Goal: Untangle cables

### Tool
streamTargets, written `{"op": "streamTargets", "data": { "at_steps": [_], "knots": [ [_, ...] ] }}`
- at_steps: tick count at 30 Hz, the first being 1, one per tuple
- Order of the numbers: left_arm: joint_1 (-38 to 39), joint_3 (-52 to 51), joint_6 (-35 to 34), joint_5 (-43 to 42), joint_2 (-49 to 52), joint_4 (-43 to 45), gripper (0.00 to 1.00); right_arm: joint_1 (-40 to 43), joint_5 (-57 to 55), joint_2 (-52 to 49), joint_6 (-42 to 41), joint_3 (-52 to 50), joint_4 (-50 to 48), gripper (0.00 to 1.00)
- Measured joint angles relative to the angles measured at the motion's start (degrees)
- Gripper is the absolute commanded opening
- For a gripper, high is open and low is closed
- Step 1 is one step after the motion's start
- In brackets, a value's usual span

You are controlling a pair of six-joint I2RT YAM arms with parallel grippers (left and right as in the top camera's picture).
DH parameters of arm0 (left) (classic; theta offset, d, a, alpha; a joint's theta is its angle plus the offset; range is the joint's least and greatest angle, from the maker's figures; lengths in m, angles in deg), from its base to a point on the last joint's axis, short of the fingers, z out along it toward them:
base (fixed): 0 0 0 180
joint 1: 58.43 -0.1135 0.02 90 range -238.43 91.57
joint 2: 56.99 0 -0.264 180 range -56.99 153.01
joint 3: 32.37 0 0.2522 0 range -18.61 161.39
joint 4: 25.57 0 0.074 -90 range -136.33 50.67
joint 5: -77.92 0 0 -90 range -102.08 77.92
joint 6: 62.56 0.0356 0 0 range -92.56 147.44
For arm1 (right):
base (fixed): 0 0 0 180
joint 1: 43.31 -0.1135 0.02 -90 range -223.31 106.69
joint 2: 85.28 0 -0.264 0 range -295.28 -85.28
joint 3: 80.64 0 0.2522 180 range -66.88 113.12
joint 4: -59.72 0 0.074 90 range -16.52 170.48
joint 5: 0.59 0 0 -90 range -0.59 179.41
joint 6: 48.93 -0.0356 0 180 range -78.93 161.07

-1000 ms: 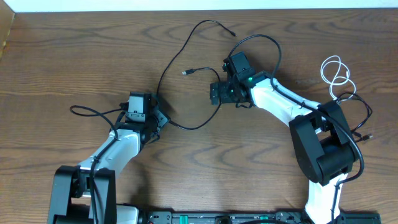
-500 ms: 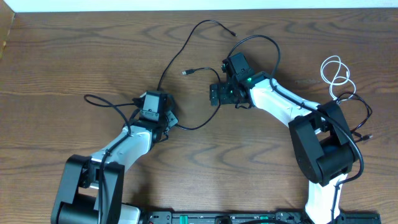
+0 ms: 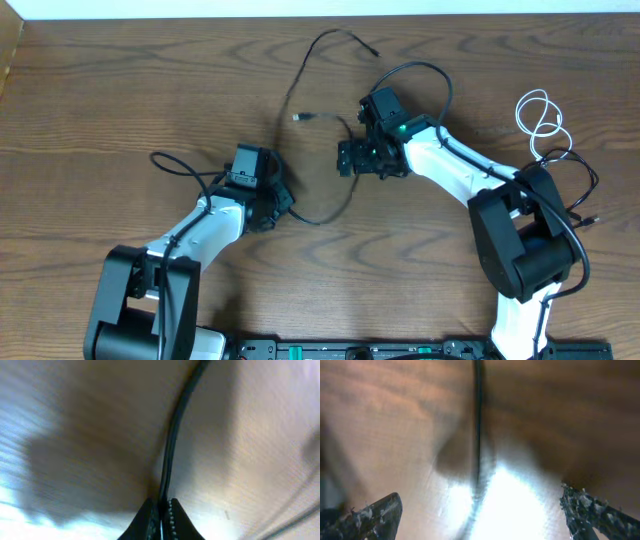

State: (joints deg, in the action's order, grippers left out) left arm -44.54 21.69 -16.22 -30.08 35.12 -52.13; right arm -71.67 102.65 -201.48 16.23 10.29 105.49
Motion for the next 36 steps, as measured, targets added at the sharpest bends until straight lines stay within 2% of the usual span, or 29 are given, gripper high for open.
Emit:
{"op": "streamTargets", "data": {
  "at_steps": [7,13,15,16,20,24,28,32,34,36],
  "knots": [
    [0.07,-1.29,0.02,-13.57,0.44,-3.23,0.08,1.62,5.79,0.35,2.56,0.02,4.24,0.99],
    [2.12,-1.53,1.99,-18.23,0.48,-12.63,0.08,6.51,8.44,0.35,4.52,0.00,6.38,0.99],
    [2.73,-1.70,3.67,-18.97,0.48,-14.75,0.15,7.72,8.68,0.39,4.81,-0.15,6.29,0.99],
    [2.84,-1.77,4.42,-19.12,0.48,-15.47,0.22,8.02,8.81,0.46,4.92,-0.33,6.08,0.99],
    [2.84,-1.90,6.40,-19.23,-0.74,-17.92,0.34,8.15,8.81,1.01,5.03,-1.38,4.79,0.99],
    [2.84,-2.03,7.04,-16.48,-5.03,-20.68,0.55,8.15,8.87,1.33,5.11,-1.92,4.13,0.99],
    [2.84,-1.03,8.17,-11.74,-13.35,-22.23,0.57,8.15,8.98,1.38,5.11,-2.03,3.87,0.99],
    [2.84,0.96,10.08,-5.49,-20.50,-20.85,0.61,8.20,13.29,1.29,5.97,-2.69,-0.72,0.99],
    [2.84,1.16,11.08,-0.83,-23.34,-21.33,0.68,8.09,17.53,0.90,6.97,-3.30,-3.72,0.99],
    [2.84,1.18,11.82,3.96,-25.05,-22.40,0.86,7.65,20.94,0.39,7.43,-3.72,-6.25,0.99]
  ]
}}
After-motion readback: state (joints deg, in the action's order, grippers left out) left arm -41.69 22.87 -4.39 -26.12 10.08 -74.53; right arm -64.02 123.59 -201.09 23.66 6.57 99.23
